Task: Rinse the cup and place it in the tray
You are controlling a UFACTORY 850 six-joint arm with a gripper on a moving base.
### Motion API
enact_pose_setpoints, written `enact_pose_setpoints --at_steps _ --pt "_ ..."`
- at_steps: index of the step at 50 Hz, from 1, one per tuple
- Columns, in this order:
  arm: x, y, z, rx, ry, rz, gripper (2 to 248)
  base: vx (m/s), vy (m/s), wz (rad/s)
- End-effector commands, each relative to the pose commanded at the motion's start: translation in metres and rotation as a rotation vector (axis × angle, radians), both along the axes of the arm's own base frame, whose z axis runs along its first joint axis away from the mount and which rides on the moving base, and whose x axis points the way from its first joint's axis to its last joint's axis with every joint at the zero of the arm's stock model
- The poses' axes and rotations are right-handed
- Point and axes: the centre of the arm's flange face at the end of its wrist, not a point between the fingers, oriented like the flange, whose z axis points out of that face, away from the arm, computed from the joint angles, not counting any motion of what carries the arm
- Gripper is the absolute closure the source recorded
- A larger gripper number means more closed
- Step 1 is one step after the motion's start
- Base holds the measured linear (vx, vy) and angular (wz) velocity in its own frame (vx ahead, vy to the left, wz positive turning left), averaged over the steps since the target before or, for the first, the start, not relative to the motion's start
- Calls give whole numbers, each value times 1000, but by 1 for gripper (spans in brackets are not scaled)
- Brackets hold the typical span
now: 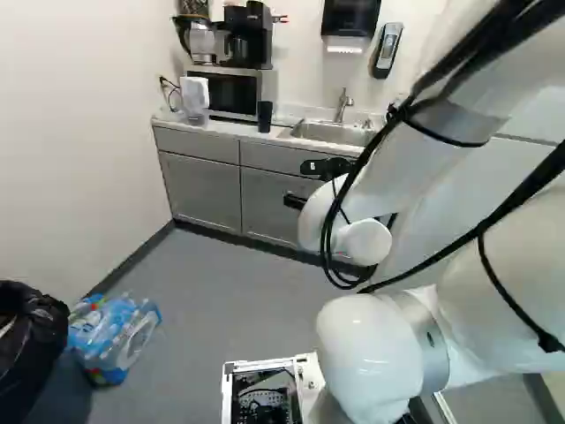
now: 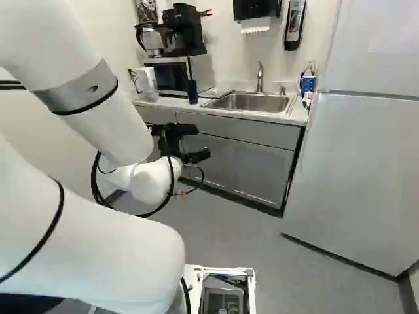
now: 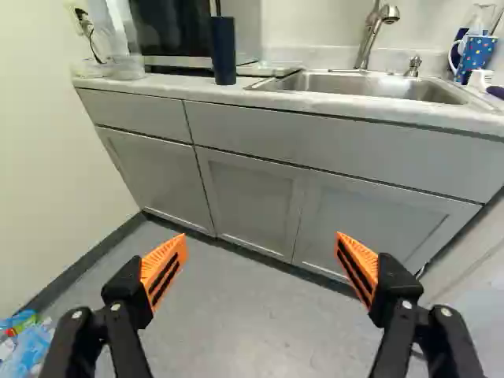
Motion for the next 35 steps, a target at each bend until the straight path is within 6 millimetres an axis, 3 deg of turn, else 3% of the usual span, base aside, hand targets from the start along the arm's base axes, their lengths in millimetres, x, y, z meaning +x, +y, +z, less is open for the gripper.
enact_pose_setpoints --at_steps 35 --pt "65 -6 26 0 -39 -17 3 0 0 0"
